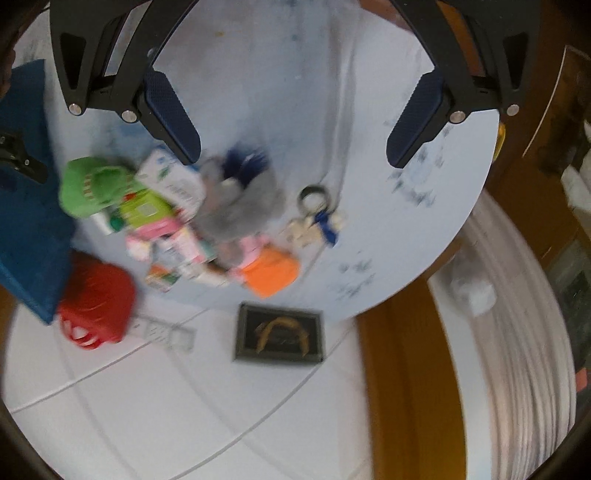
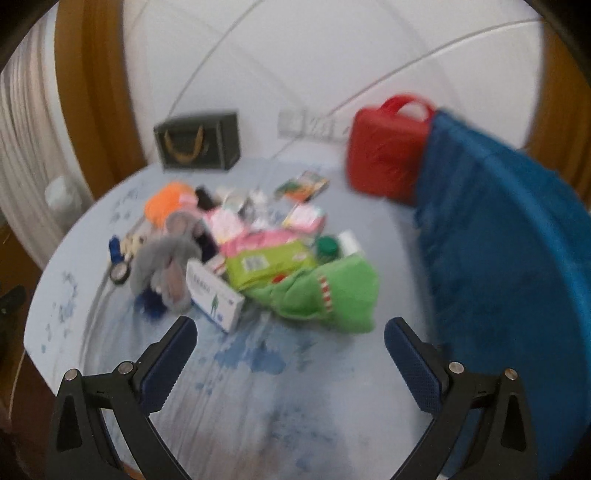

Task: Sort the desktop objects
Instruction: 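Move both tools toward the cluttered items on the table, then grasp the black tape roll with the left tool while the right tool grasps the white Paracetamol box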

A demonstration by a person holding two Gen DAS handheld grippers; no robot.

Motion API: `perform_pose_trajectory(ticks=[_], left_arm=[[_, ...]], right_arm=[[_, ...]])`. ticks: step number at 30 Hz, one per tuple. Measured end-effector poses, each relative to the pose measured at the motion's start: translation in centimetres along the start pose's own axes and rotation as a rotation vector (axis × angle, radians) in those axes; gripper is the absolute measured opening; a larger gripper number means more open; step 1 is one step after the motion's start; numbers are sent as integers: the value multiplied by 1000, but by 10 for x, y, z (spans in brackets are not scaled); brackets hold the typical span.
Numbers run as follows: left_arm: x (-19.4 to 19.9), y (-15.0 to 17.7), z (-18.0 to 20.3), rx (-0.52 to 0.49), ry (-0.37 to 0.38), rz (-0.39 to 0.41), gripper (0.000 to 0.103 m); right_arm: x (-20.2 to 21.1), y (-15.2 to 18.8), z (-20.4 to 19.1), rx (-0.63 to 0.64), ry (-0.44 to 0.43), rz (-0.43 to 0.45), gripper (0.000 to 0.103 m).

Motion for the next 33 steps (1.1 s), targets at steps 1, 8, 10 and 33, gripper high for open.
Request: perform_pose_trajectory(ticks=[1, 8, 10, 33], left_arm=[[-10, 3, -9, 15, -12, -17, 103], [-75, 10, -45, 35, -49, -100, 102], [-100, 7, -48, 19, -32, -124, 99], [-274, 41, -25, -128, 131, -322, 53]], right_arm=[[-13, 3, -7, 9, -25, -23, 103], [-69, 2, -42, 45, -86, -76, 103], [-84, 0, -51, 52, -77, -94, 103], [-217, 30, -77, -23, -47, -306, 65]])
Point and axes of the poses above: each gripper's, at about its wrist camera, not at the fingertips, and x roughly against the way its jaws point, z to its right, y to its underside, the point moved 10 cm from there along -x, roughly the way its jaws point, and after that the axes turned 4 degrees about z, right-handed, at the moved point
